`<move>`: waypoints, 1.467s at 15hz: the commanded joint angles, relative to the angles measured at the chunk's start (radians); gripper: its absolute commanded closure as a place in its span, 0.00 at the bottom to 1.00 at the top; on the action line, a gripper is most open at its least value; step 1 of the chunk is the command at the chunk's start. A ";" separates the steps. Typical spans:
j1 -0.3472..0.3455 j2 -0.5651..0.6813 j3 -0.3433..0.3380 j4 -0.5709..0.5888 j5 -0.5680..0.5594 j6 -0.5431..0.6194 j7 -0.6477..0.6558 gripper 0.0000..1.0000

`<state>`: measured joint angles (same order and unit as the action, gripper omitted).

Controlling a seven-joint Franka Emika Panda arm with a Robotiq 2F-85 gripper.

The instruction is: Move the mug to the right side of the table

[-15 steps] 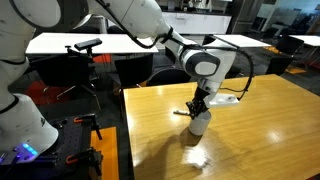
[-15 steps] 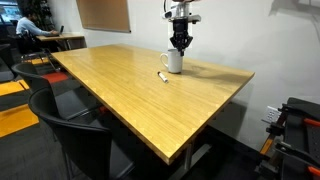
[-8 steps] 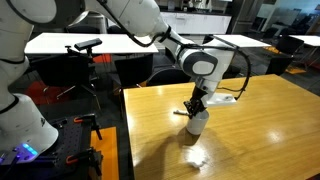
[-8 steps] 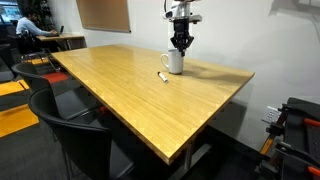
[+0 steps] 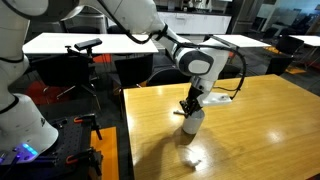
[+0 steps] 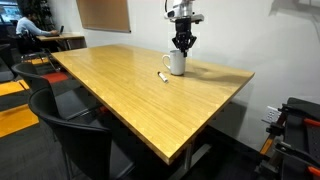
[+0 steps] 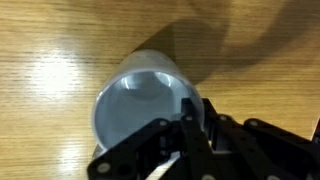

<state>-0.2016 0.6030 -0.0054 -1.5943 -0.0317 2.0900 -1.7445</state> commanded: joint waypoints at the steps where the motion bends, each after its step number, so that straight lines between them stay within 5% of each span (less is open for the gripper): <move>1: -0.009 -0.073 0.011 -0.101 -0.008 0.046 -0.034 0.97; 22: -0.002 -0.257 0.009 -0.389 0.004 0.151 -0.114 0.97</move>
<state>-0.2007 0.4142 -0.0003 -1.9035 -0.0317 2.2076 -1.8252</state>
